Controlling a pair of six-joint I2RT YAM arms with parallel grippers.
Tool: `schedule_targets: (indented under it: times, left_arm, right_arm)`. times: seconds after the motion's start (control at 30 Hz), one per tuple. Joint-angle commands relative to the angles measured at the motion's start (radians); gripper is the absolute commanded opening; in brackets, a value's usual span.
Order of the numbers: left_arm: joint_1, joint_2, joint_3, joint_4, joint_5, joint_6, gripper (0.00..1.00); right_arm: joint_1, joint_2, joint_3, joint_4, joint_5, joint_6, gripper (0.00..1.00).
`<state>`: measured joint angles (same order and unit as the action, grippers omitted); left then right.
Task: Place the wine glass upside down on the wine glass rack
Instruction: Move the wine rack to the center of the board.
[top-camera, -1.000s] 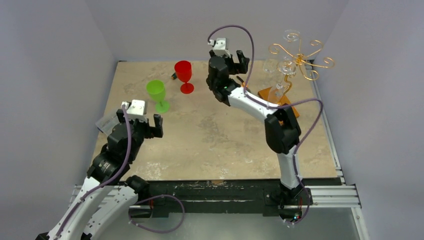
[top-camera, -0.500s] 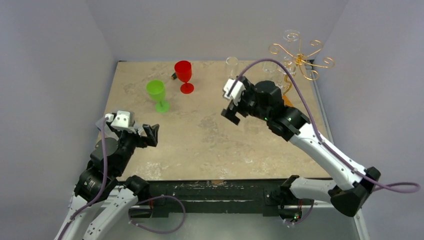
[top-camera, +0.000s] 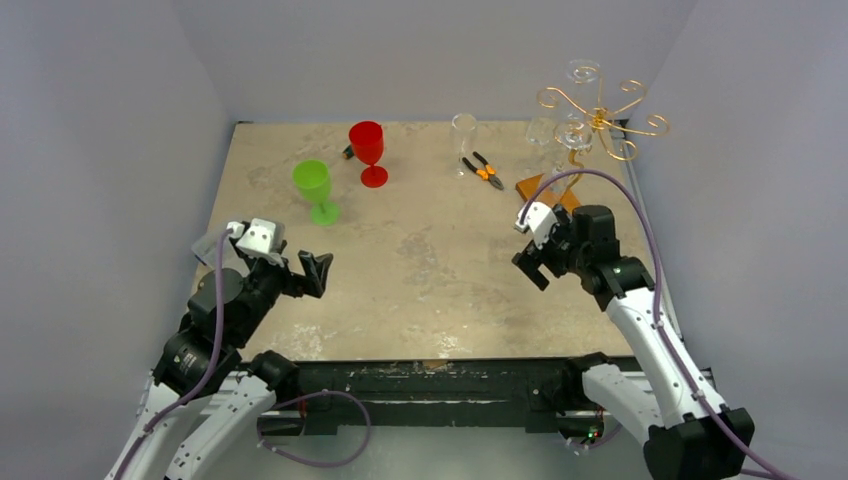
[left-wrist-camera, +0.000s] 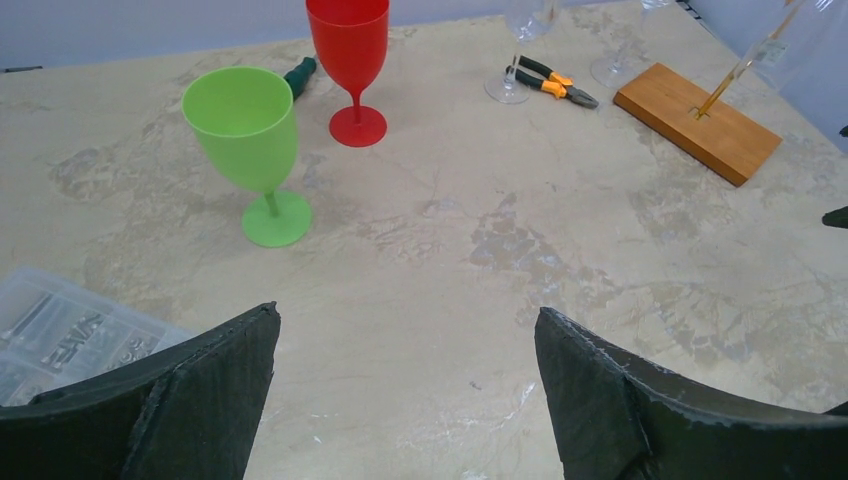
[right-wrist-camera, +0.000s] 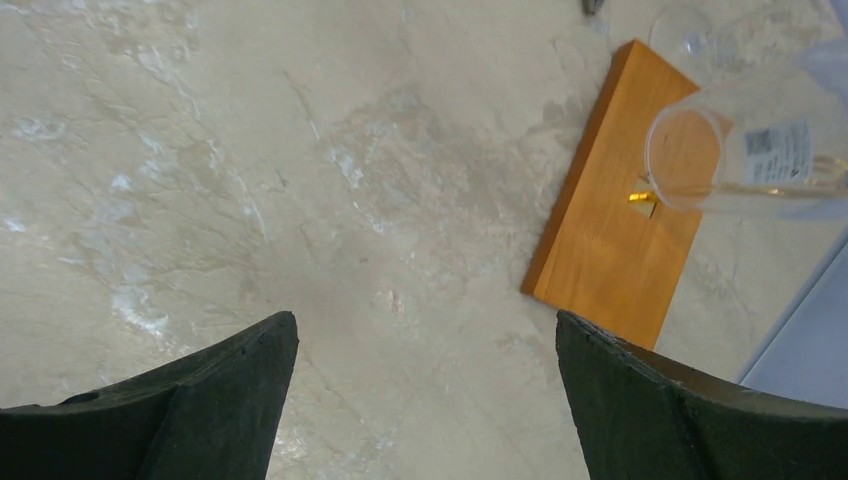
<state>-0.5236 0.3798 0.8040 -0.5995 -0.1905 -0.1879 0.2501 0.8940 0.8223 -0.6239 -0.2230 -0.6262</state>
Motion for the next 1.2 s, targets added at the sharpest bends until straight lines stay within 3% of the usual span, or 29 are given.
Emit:
schedule_targets:
  times: [0.0,0.17,0.47,0.67,0.93,1.17]
  left_arm:
    - [0.006,-0.011,-0.01,0.042,0.048,0.024,0.95]
    - [0.008,-0.039,-0.034,0.033,0.071,0.037,0.95]
    - [0.007,-0.081,-0.062,0.023,0.078,0.038,0.96]
    - [0.007,-0.079,-0.063,0.026,0.092,0.038,0.96]
    - [0.011,-0.06,-0.063,0.027,0.095,0.038,0.96]
    - [0.019,-0.049,-0.063,0.027,0.095,0.036,0.96]
  right_arm:
    - [-0.121,0.022,-0.048,0.108,-0.024,-0.039,0.96]
    - [-0.362,0.071,-0.062,0.207,-0.226,-0.108,0.94]
    - [-0.589,0.163,-0.135,0.553,-0.559,-0.069,0.89]
    - [-0.618,0.222,-0.199,0.745,-0.594,-0.098,0.86]
    - [-0.655,0.312,-0.308,1.113,-0.57,0.05,0.85]
    - [-0.686,0.464,-0.244,1.116,-0.689,0.054,0.74]
